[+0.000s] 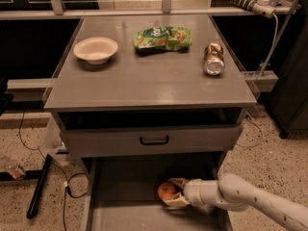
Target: Place orange into middle drawer
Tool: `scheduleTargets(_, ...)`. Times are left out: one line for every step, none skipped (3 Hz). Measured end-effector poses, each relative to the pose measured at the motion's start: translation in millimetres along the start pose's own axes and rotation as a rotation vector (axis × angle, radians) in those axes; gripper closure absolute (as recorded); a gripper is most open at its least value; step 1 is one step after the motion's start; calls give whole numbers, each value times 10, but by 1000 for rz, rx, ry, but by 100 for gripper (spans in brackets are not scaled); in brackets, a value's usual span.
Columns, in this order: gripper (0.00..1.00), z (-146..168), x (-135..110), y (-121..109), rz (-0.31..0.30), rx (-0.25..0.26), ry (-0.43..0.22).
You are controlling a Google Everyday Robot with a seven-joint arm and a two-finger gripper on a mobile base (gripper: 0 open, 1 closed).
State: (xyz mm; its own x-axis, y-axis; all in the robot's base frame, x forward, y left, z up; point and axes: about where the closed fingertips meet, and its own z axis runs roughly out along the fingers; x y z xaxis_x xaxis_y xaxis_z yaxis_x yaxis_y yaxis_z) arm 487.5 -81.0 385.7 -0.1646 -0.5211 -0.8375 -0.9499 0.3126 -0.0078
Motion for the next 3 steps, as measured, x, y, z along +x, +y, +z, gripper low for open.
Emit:
scheduleTargets(51,1,0,0,0,0,0)
scheduleTargets(29,1,0,0,0,0,0)
scheduleTargets(5,1,0,1,0,0,0)
